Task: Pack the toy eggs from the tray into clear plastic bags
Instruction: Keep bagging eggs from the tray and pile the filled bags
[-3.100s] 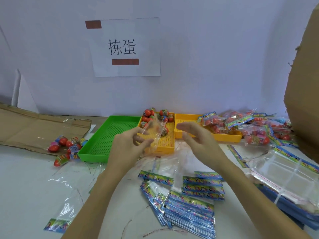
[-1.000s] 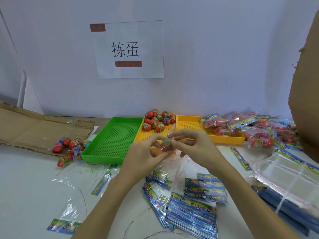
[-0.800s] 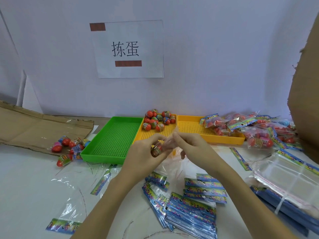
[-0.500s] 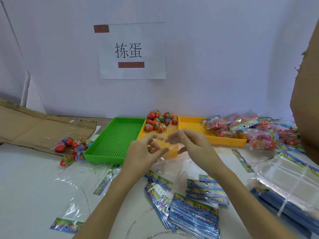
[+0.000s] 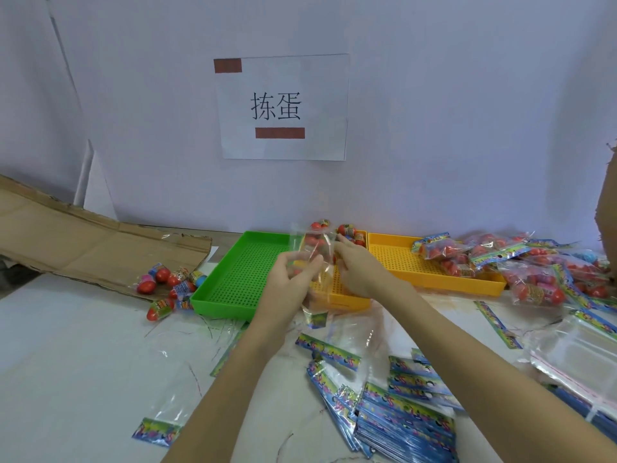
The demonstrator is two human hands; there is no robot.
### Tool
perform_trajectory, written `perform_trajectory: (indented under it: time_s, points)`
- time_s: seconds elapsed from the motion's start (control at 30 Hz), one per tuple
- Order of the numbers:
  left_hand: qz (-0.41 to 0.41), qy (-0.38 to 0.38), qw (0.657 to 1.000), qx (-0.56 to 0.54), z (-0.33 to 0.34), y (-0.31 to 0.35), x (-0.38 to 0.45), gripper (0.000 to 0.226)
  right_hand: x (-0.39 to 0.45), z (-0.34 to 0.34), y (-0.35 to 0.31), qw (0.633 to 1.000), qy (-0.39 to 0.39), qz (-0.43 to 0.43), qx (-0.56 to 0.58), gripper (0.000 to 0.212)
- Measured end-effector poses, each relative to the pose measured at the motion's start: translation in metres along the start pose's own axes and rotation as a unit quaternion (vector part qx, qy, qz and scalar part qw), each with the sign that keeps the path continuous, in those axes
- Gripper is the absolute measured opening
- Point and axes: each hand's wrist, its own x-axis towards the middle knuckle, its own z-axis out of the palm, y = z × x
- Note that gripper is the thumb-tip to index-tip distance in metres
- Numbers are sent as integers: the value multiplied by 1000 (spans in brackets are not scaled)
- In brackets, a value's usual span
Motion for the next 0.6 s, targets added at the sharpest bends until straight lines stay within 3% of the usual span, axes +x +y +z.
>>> perform_trajectory:
  time_s: [0.13, 0.27, 0.37, 0.47, 0.6]
  points:
    - [-18, -32, 999, 4, 3, 1, 0, 33, 6, 6, 4, 998, 49, -9, -28, 27]
    - [17, -33, 999, 22, 4, -2, -2, 36, -6, 4, 7, 994, 108, -18, 10, 27]
    - [24, -42, 999, 18, 4, -3, -3, 40, -23, -2, 9, 969, 200, 8, 144, 23]
    - [20, -57, 998, 28, 5, -1, -5, 43, -49, -9, 18, 937, 207, 39, 278, 22]
    - [30, -79, 994, 67, 9, -1, -8, 44, -82, -11, 32, 856, 235, 53, 458, 13]
